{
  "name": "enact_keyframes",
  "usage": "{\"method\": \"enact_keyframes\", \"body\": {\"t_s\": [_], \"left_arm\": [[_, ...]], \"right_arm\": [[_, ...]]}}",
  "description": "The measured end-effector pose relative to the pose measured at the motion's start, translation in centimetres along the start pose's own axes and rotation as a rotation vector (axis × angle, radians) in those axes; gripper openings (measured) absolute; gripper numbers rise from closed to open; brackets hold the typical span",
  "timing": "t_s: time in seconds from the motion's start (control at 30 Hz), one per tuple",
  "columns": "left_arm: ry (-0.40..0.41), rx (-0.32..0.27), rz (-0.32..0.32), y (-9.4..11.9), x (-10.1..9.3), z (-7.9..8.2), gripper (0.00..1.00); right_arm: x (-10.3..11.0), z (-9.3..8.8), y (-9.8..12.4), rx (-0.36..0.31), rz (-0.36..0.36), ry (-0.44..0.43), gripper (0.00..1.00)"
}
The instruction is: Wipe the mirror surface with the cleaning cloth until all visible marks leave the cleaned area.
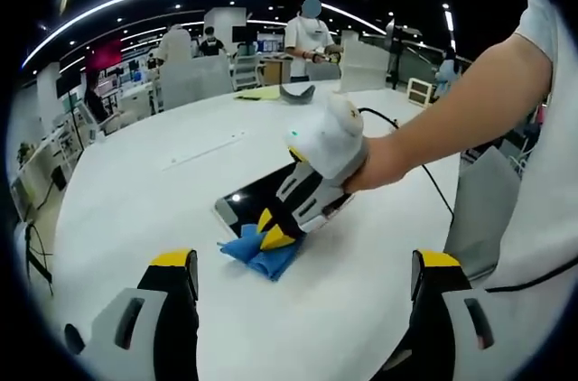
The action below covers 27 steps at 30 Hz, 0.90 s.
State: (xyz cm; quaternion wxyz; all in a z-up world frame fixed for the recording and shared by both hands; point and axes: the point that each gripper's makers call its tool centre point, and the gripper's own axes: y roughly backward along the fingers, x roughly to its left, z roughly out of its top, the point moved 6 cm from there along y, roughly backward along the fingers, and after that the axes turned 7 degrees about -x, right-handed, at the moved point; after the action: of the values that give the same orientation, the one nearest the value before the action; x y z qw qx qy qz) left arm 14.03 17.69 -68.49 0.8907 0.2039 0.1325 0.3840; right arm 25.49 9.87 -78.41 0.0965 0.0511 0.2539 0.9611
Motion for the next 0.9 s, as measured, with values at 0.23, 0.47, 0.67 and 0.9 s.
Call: {"method": "enact_keyframes", "body": {"t_s": [0.23, 0.47, 0.67, 0.9], "left_arm": [[0.023, -0.03, 0.008, 0.4, 0.3, 0.3, 0.99], [0.037, -0.043, 0.008, 0.4, 0.4, 0.5, 0.99], [-0.004, -0.018, 0.004, 0.1, 0.2, 0.4, 0.99], [-0.025, -0.009, -0.011, -0.2, 0.0, 0.5, 0.99]], "right_arm": [[-0.2, 1.6, -0.4, -0.016, 0.008, 0.016, 0.01], [-0.7, 0.7, 0.1, -0.005, -0.006, -0.002, 0.01], [-1.4, 0.3, 0.9, -0.007, -0.035, -0.019, 0.01], [-2.6, -0.1, 2.4, -0.012, -0.079, -0.033, 0.01]]}}
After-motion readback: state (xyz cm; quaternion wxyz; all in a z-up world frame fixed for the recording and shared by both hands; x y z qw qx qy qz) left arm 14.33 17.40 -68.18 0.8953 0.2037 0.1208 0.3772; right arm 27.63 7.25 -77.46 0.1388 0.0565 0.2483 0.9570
